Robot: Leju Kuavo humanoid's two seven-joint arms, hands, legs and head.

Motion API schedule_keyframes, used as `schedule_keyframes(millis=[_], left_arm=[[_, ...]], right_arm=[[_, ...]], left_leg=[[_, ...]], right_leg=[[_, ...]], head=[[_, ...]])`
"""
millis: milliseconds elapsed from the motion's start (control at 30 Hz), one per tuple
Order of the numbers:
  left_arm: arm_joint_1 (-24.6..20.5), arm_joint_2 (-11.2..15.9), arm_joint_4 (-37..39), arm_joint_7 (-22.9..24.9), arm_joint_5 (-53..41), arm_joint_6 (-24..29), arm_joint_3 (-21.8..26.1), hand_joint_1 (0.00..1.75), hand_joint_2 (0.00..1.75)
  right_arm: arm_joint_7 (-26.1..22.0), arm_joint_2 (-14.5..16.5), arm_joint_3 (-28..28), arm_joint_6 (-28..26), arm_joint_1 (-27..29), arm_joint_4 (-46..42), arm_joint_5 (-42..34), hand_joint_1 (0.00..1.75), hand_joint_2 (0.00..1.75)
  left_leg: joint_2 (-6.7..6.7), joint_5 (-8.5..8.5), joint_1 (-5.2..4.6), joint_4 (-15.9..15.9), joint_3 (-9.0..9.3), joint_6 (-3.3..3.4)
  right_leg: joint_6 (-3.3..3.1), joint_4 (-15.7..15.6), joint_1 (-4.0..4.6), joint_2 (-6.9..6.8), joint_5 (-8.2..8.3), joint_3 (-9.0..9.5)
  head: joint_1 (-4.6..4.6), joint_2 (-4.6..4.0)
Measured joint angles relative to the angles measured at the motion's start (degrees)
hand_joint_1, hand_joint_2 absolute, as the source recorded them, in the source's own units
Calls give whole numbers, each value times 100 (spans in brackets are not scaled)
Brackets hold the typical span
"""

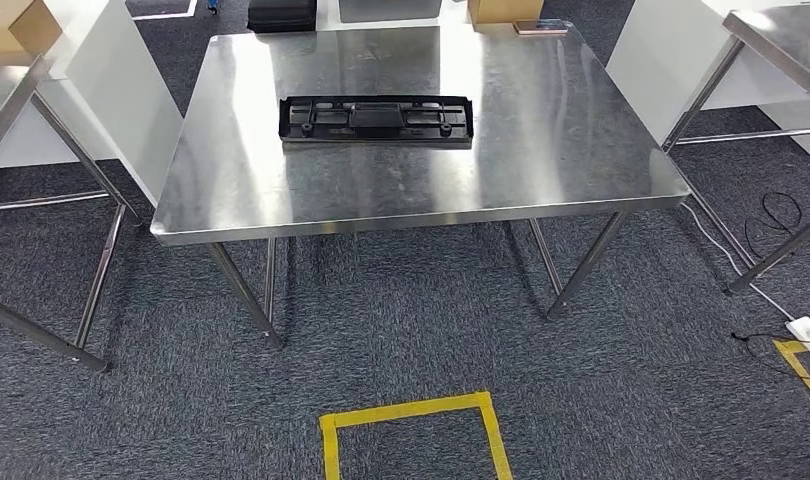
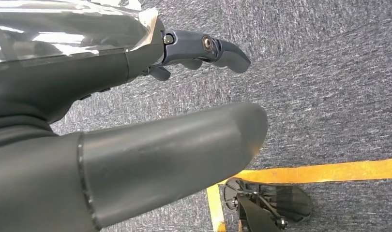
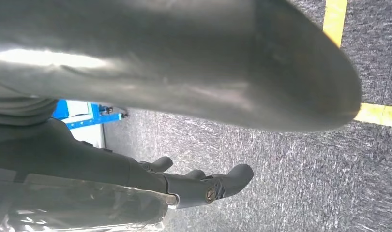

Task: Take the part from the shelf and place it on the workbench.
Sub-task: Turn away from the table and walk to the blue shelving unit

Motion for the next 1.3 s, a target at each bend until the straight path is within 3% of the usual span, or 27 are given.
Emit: schedule_keyframes(millis=[67,167,200,233,300,367,400,433,500,567,667,700,767,833,867,900,933,1000,1033,1100,1133,1200,1233,1300], left_arm=[[-3,-4,1,0,-13,-9,0,0,0],[0,-6,2,1,-16,-11,0,0,0],[4,-4,2,2,-16,-12,0,0,0],[7,-2,2,2,-16,-12,0,0,0],[9,1,2,2,-20,-11,0,0,0],[12,1,2,2,-24,-9,0,0,0],[14,1,2,2,-26,-9,1,0,0],[14,2,2,2,-27,-8,1,0,0],[6,1,2,-2,-38,-2,2,0,0],[-3,-2,2,-12,-57,7,1,0,0],[0,-5,2,-22,-67,12,2,0,0],[-1,-8,3,-22,-67,12,2,0,0],[-12,-16,3,-24,-67,15,3,0,0],[-18,-22,2,-25,-67,16,4,0,0],[-17,-25,2,-26,-67,16,4,0,0],[-16,-28,2,-26,-67,16,4,0,0],[-17,-29,2,-27,-67,16,4,0,0],[-19,-34,2,-31,-67,18,4,0,0],[-20,-35,2,-34,-67,18,4,0,0],[-22,-37,2,-41,-67,18,4,0,0],[-22,-38,2,-44,-67,18,5,0,0],[-14,-36,3,-46,-67,20,10,0,0],[-5,-34,3,-46,-67,21,15,0,0],[8,-31,4,-46,-67,24,27,0,0]], right_arm=[[4,-4,0,1,-5,0,-19,0,0],[11,-4,0,1,1,2,-36,0,0],[13,-1,-1,1,-2,2,-43,0,0],[15,3,-1,2,-6,3,-48,0,0],[15,6,-2,2,-5,3,-56,0,0],[14,8,-2,2,8,4,-62,0,0],[14,8,-2,2,12,4,-65,0,0],[13,9,-2,2,14,4,-67,0,0],[11,11,-2,2,15,4,-68,0,0],[10,11,-2,2,12,3,-68,0,0],[9,14,-2,2,14,3,-67,0,0],[9,11,-2,2,17,4,-67,0,0],[10,5,-2,2,21,4,-67,0,0],[10,1,-2,2,23,4,-67,0,0],[10,-1,-2,2,24,4,-67,0,0],[10,-4,-2,2,24,4,-66,0,0],[10,-7,-2,2,24,4,-65,0,0],[10,-19,-2,2,14,4,-61,0,0],[10,-23,-2,2,1,4,-58,0,0],[8,-26,-2,2,-19,4,-55,0,0],[7,-26,-2,2,-22,4,-54,0,0],[6,-21,-2,7,-11,5,-55,0,0],[7,-20,-2,9,-10,6,-56,0,0],[8,-19,-2,13,-8,7,-58,0,0]], left_leg=[[1,28,-20,28,-18,-48],[-5,69,-11,44,-48,-146],[-15,-14,0,111,-89,-181],[-26,-190,14,283,-164,-216],[-44,-728,52,963,-400,-287],[-51,-1069,87,1580,-546,-337],[-52,-1070,102,1599,-475,-350],[-53,-968,115,1371,-276,-355],[-72,-708,132,530,301,-352],[-103,-578,102,16,593,-312],[-102,-463,38,-35,517,-167],[-89,-398,30,-62,482,-104],[-55,-250,32,-111,370,13],[-30,-125,3,-102,220,64],[-19,-63,-14,-98,138,69],[-9,-1,-31,-96,55,70],[-3,63,-43,-94,-27,66],[-1,188,-55,-87,-168,40],[-1,246,-65,-78,-225,17],[4,359,-77,-73,-280,-31],[6,414,-79,-80,-294,-57],[-5,419,-62,-61,-340,-115],[-18,275,-46,32,-388,-154],[-46,-335,-5,595,-554,-237]], right_leg=[[-51,-480,13,-4,127,242],[-187,-508,1,-6,217,203],[-242,-513,-23,-12,263,183],[-292,-520,-50,-18,317,150],[-345,-513,-57,-25,412,41],[-331,-488,-54,-29,493,-96],[-314,-468,-58,-29,526,-161],[-290,-444,-67,-26,555,-222],[-223,-405,-84,-17,610,-310],[-136,-392,-76,-14,676,-357],[-1,-429,-61,-18,789,-395],[17,-395,-62,-18,749,-436],[-30,1,-56,-20,394,-617],[-88,789,-57,-16,-116,-863],[-77,1132,-51,-15,-270,-923],[-43,1285,-45,-15,-308,-882],[5,1210,-38,-15,-248,-723],[64,477,-31,-16,-41,-114],[46,-21,-13,-16,-12,233],[-37,-621,28,-7,-41,581],[-86,-728,51,-3,-47,607],[-194,-714,2,-18,47,499],[-264,-713,-24,-32,110,439],[-353,-704,-43,-52,256,288]], head=[[-9,0],[-14,0],[-20,0],[-35,0],[-68,0],[-74,0],[-75,0],[-76,0],[-79,0],[-74,0],[-69,0],[-66,0],[-32,0],[0,0],[5,0],[5,0],[7,0],[7,0],[8,0],[-6,0],[-15,0],[-30,0],[-39,0],[-65,0]])
